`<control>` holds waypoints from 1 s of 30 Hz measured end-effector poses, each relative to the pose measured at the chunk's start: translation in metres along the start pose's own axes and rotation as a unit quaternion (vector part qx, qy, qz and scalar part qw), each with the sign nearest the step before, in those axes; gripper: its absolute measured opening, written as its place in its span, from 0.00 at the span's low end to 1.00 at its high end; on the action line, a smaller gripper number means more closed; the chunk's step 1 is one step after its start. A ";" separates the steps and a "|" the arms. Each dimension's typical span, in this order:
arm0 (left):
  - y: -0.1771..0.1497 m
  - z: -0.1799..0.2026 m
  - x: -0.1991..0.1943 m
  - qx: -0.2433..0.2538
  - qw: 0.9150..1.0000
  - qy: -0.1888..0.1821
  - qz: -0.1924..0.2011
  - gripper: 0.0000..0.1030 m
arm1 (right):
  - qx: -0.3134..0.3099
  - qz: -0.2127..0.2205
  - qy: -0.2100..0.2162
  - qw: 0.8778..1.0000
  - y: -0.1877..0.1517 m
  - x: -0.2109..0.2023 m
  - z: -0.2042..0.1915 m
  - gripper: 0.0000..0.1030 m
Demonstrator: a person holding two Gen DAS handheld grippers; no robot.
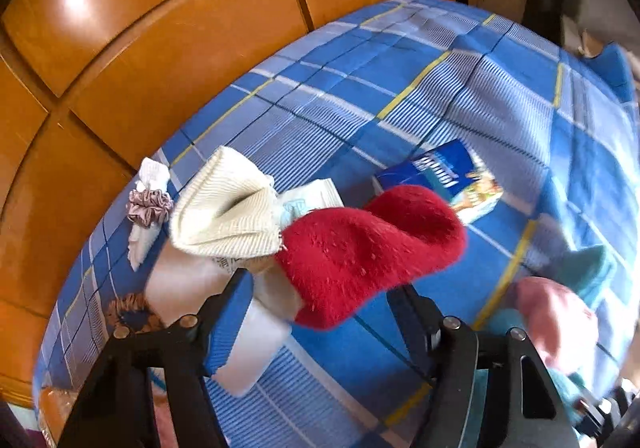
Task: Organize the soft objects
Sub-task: 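Grasp the red sock with the left gripper while the right gripper holds the elephant, then carry the red sock to the gold tray and release it with the left gripper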
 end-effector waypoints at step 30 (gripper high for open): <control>-0.086 -0.111 -0.143 -0.201 0.962 -0.173 0.063 0.18 | -0.052 -0.025 -0.057 0.997 0.004 0.007 -0.023 0.33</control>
Point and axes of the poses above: each gripper's, at about its wrist camera, not at the fingertips, and x roughly the way its jaws point, z to its right, y to its top, the point moved 6 cm from there along x, roughly the way its jaws point, and after that the axes turned 12 degrees about y, right-handed, at the moved point
